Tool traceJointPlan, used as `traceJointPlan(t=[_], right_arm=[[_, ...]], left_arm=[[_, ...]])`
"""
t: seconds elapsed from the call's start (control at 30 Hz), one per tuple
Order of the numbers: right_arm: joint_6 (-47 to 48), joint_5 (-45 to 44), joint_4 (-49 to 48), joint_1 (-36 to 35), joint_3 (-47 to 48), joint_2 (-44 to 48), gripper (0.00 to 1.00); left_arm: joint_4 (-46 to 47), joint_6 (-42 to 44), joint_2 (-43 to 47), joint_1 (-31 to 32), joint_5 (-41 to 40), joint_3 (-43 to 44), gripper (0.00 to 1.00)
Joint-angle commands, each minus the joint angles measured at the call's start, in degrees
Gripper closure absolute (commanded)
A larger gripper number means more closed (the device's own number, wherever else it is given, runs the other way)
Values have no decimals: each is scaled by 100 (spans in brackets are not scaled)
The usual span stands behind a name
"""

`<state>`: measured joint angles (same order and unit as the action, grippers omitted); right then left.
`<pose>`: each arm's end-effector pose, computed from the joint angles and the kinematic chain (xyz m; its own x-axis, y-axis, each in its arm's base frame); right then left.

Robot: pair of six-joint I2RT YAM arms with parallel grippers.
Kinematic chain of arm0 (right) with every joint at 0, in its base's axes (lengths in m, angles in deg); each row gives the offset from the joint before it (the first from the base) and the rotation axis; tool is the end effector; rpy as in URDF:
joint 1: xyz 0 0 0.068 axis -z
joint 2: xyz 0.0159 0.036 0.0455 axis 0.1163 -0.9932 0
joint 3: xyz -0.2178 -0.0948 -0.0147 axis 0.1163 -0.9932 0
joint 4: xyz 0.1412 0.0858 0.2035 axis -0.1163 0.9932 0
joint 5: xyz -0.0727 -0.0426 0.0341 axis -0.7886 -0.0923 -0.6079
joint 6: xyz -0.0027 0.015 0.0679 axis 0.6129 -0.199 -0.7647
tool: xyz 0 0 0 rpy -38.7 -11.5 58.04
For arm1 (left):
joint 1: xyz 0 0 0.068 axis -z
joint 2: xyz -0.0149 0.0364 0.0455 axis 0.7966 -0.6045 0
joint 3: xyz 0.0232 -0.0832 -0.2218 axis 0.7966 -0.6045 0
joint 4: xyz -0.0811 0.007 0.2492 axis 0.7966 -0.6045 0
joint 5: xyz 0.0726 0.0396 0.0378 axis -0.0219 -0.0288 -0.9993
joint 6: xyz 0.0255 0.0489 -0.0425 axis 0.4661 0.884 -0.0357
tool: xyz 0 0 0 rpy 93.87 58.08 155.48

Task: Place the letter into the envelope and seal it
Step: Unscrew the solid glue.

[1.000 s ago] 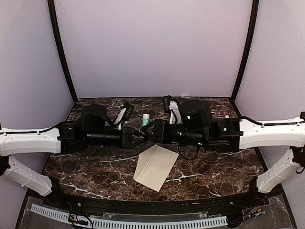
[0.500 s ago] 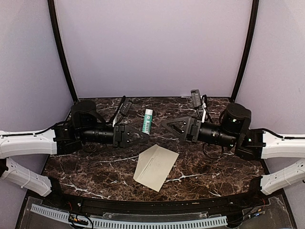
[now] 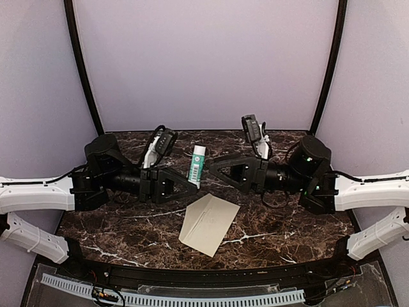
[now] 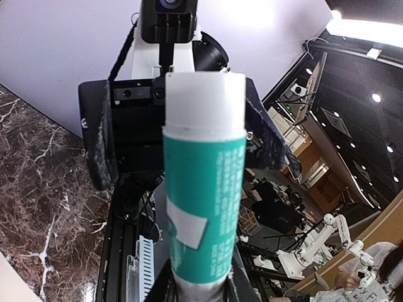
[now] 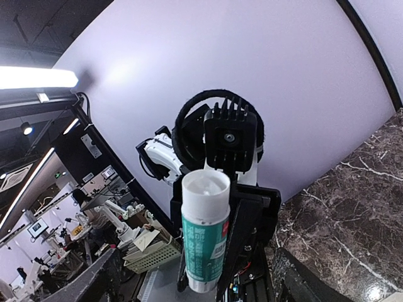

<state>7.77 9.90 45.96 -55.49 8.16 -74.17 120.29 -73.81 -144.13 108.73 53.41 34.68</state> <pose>0.1238 0.2867 0.3071 -0.6113 0.2057 -0.7642 -0.7910 -0.1277 0.5984 0.1329 -0.2665 0.2993 -0.5965 0.0183 -0.8024 0.7827 -0.2078 -0.5866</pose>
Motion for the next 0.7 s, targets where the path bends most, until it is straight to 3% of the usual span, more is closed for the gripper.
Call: traceJointPlan(t=[0.0, 0.13, 0.47, 0.57, 0.67], right_arm=[[-43, 435, -517, 7, 351, -198, 24], [-113, 534, -622, 11, 450, -333, 30], [-352, 683, -948, 6, 432, -531, 58], [-347, 617, -953, 8, 375, -469, 68], [-360, 506, -996, 16, 286, -387, 85]], left_arm=[[318, -19, 46, 129, 237, 97, 100], [418, -77, -86, 228, 288, 99, 100], [647, -129, -273, 275, 266, 151, 100], [618, -113, -279, 274, 193, 132, 100], [476, -64, -247, 274, 89, 107, 100]])
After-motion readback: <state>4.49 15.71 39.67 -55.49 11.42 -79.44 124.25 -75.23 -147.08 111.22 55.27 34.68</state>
